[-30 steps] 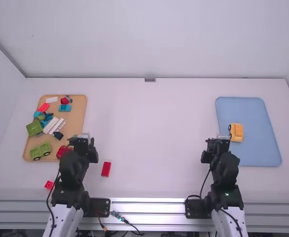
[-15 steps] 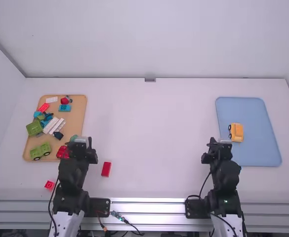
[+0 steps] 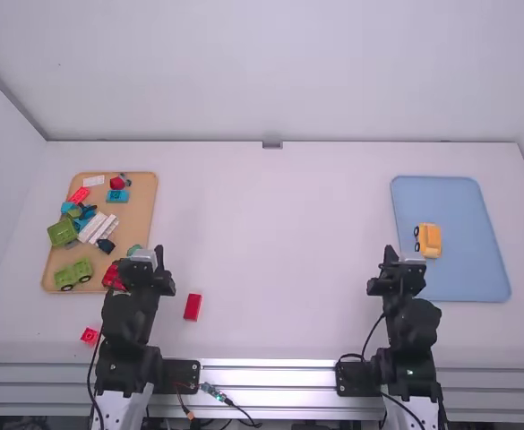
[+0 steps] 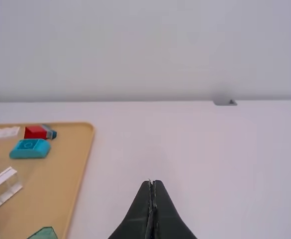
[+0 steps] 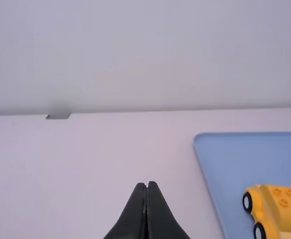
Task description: Assemble lego blocks to make yellow taxi
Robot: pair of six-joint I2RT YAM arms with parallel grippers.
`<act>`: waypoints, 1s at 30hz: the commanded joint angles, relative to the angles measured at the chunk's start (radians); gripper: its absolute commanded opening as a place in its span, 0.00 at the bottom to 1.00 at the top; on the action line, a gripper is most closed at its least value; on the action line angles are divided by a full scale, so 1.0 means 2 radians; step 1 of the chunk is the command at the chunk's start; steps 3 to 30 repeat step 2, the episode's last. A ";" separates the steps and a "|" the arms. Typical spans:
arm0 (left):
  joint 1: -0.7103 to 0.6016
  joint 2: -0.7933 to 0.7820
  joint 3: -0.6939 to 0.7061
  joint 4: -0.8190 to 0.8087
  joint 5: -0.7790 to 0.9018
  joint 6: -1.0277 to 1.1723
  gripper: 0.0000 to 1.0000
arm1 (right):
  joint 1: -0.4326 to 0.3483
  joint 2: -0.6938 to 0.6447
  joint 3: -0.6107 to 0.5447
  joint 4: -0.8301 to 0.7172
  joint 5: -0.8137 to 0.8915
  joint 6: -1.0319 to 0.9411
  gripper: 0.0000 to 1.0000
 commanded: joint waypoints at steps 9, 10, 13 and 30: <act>0.002 -0.004 -0.005 -0.002 -0.003 0.004 0.00 | 0.000 -0.004 -0.006 -0.002 0.000 0.002 0.00; 0.002 -0.004 -0.005 -0.002 -0.003 0.004 0.00 | 0.000 -0.004 -0.006 -0.002 0.000 0.002 0.00; 0.002 -0.004 -0.005 -0.002 -0.003 0.004 0.00 | 0.000 -0.004 -0.006 -0.002 0.000 0.002 0.00; 0.002 -0.004 -0.005 -0.002 -0.003 0.004 0.00 | 0.000 -0.004 -0.006 -0.002 0.000 0.002 0.00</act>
